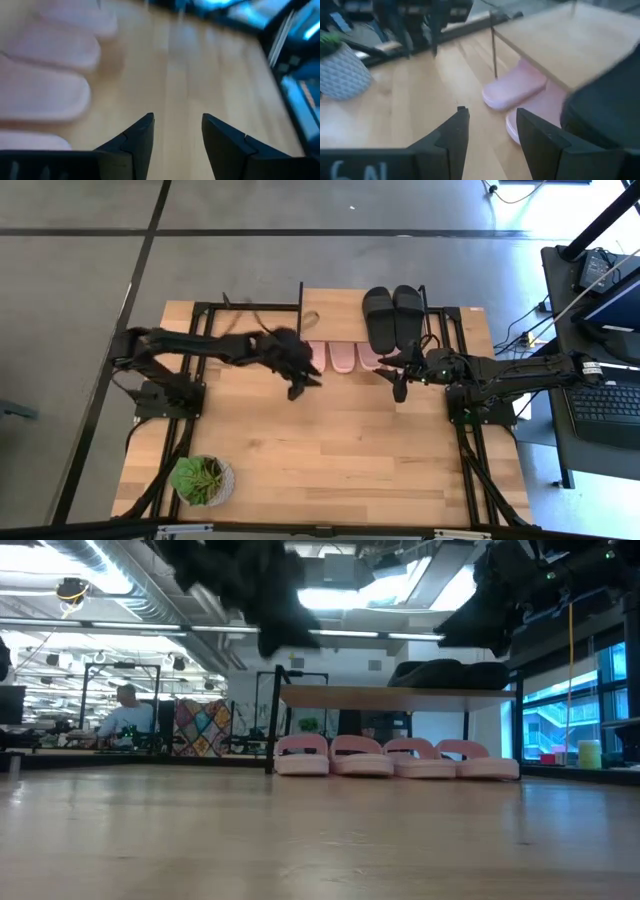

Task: Pick and place slides into the shelf
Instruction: Return to Home Position

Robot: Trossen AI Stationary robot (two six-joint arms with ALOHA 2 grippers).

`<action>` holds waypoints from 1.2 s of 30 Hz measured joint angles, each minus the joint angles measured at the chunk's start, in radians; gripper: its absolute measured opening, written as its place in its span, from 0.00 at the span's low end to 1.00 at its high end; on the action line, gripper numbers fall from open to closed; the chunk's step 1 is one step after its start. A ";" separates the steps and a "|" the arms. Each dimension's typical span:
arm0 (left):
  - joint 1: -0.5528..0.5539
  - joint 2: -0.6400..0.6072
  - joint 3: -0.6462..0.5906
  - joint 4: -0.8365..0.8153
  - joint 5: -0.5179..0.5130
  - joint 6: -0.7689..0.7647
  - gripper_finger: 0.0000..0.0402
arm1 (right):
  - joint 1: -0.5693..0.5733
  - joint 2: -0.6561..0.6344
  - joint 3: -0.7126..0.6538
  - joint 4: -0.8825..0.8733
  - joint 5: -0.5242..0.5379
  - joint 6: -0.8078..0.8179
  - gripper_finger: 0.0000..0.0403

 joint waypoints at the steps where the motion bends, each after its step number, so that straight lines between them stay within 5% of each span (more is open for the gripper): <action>1: 0.011 -0.045 0.000 -0.006 -0.003 0.001 0.39 | 0.000 -0.007 0.010 -0.001 -0.007 -0.003 0.41; 10: 0.096 -0.402 0.001 -0.176 -0.223 0.067 0.39 | -0.046 -0.177 0.060 -0.018 -0.012 -0.144 0.41; 15: 0.098 -0.524 -0.025 -0.219 -0.277 0.092 0.39 | -0.098 -0.316 0.060 -0.206 0.055 -0.131 0.41; 23: 0.134 -0.816 -0.353 0.016 -0.309 0.030 0.39 | -0.104 -0.440 0.059 -0.225 0.055 -0.179 0.41; 36: 0.190 -1.364 -0.694 0.048 -0.311 -0.074 0.39 | -0.105 -0.581 -0.207 0.090 0.039 -0.191 0.41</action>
